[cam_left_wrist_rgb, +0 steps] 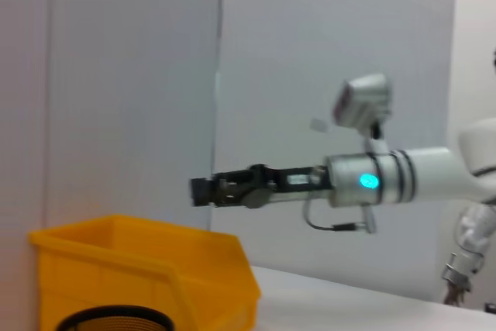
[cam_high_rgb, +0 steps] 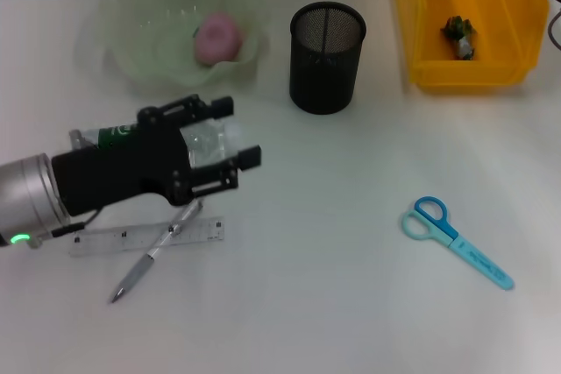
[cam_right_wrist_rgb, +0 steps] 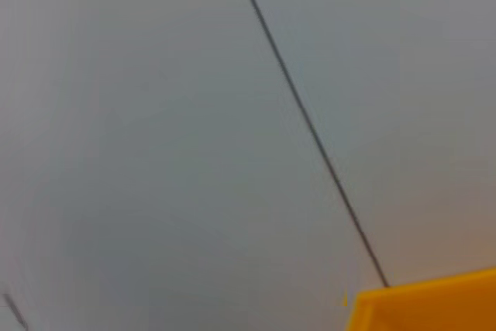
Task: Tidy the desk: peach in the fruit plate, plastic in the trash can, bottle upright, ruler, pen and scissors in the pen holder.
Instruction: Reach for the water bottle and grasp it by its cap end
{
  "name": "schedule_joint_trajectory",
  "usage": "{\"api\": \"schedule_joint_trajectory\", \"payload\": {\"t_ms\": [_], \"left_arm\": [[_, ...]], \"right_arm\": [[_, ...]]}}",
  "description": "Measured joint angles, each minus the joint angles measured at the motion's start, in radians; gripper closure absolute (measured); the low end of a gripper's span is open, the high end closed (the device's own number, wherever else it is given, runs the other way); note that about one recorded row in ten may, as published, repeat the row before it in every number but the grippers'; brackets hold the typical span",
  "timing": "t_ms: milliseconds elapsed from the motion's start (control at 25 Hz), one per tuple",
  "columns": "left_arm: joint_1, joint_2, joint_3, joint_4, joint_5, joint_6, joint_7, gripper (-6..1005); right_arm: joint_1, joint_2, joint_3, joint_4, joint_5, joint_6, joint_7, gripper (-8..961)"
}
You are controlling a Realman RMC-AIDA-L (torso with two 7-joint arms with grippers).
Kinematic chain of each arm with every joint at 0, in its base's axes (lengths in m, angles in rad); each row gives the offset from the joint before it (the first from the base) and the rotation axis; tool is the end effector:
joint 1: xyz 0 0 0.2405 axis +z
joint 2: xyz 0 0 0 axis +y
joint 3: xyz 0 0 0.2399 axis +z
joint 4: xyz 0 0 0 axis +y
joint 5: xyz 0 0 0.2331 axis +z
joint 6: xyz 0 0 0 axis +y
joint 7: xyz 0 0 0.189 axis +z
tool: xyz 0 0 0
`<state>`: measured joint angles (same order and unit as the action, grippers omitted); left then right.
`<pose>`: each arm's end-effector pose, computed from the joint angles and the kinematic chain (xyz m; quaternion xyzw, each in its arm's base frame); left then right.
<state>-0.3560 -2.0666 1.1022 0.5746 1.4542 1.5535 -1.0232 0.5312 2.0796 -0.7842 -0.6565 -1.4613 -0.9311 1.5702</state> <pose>-0.2312 0.3163 -0.0513 -0.9194 -0.1073 -0.3460 0.1533 0.2670 0.4644 0.0408 -0.7491 0.3909 0.3613 0.3943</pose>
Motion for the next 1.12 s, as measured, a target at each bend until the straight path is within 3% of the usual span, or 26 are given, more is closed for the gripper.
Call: {"api": "schedule_joint_trajectory", "payload": {"t_ms": [40, 320, 480, 720, 1120], "left_arm": [[-0.003, 0.000, -0.040, 0.023, 0.000, -0.009, -0.046, 242], [-0.018, 0.005, -0.041, 0.237, 0.090, -0.127, -0.337, 242], [-0.072, 0.004, -0.040, 0.401, 0.275, -0.153, -0.520, 242], [-0.195, 0.002, -0.037, 0.517, 0.573, -0.129, -0.761, 242], [-0.293, -0.004, 0.191, 0.677, 0.902, -0.158, -1.018, 243]], "right_arm": [[-0.010, 0.000, 0.000, 0.002, 0.021, -0.028, -0.006, 496], [-0.075, 0.002, 0.000, 0.036, 0.145, -0.193, -0.058, 486], [-0.089, 0.001, 0.001, 0.063, 0.149, -0.228, -0.057, 486], [-0.107, 0.000, 0.002, 0.099, 0.150, -0.263, -0.060, 485], [-0.112, 0.000, -0.004, 0.139, 0.150, -0.277, -0.062, 485]]}}
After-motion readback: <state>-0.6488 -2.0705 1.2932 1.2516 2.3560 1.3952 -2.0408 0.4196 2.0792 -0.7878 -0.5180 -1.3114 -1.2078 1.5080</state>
